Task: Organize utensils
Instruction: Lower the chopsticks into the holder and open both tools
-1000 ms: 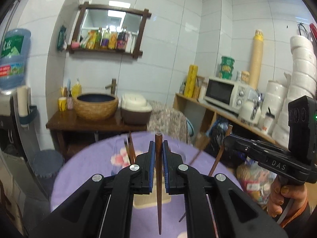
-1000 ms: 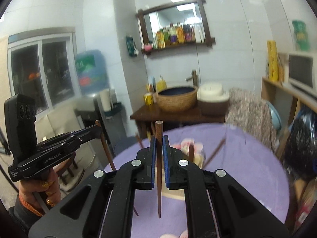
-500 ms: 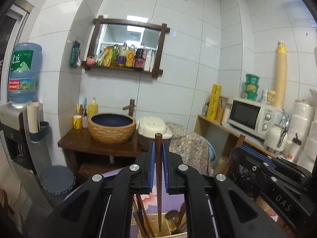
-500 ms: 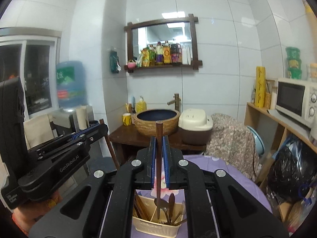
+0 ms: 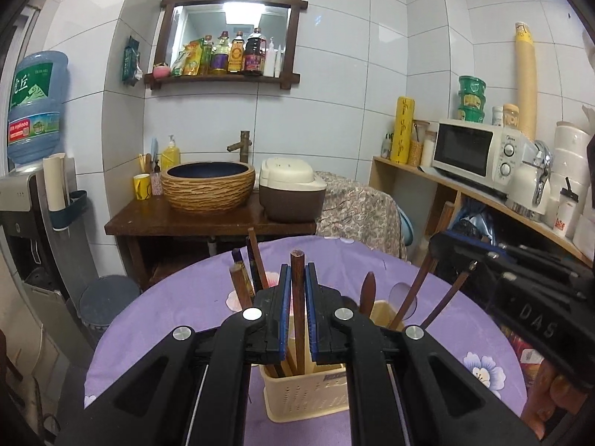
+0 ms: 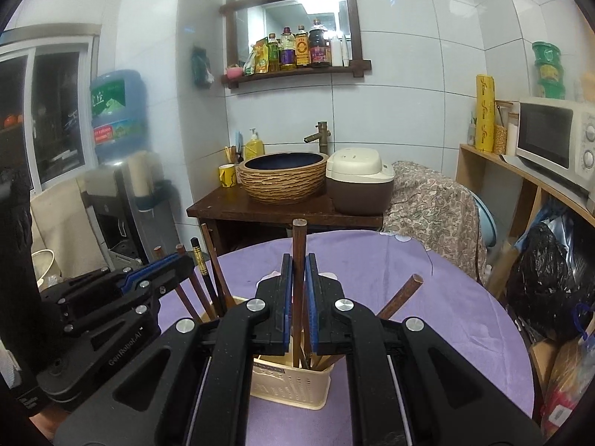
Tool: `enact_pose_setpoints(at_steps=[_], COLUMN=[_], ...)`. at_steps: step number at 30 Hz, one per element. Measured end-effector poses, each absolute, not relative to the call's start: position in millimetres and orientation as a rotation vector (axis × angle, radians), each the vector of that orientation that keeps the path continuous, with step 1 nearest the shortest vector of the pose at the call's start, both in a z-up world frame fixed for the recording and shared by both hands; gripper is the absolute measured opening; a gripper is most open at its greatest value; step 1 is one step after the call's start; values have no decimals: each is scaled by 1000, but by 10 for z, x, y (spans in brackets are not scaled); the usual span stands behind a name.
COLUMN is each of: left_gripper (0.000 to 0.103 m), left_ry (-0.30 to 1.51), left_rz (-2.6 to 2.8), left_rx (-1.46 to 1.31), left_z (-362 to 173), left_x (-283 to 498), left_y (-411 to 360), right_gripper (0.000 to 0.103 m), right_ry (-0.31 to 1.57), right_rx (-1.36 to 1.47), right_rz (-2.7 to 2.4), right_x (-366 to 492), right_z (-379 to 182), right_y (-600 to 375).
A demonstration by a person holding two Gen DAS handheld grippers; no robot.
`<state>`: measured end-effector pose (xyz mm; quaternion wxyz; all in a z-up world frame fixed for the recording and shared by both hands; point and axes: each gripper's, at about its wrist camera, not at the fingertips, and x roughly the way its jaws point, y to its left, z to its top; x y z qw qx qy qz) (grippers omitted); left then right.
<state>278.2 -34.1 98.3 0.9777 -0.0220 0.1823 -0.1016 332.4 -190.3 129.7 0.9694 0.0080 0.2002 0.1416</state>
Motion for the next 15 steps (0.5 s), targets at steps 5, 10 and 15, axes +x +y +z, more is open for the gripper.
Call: enact_pose_setpoints(at_steps=[5, 10, 15], left_gripper=[9, 15, 61], left_ry=[374, 371, 287], left_rz=[-205, -226, -214], left_rx=[-63, -55, -35], left_z=[958, 967, 1015], left_x=[2787, 2720, 2480], left_y=[-292, -282, -251], right_gripper=[8, 11, 57], right_ry=[396, 385, 322], right_rx=[13, -18, -16], right_rz=[278, 296, 283], right_x=[3317, 3273, 3121], right_z=[1284, 1283, 1354], right_y=[-1934, -1912, -1985])
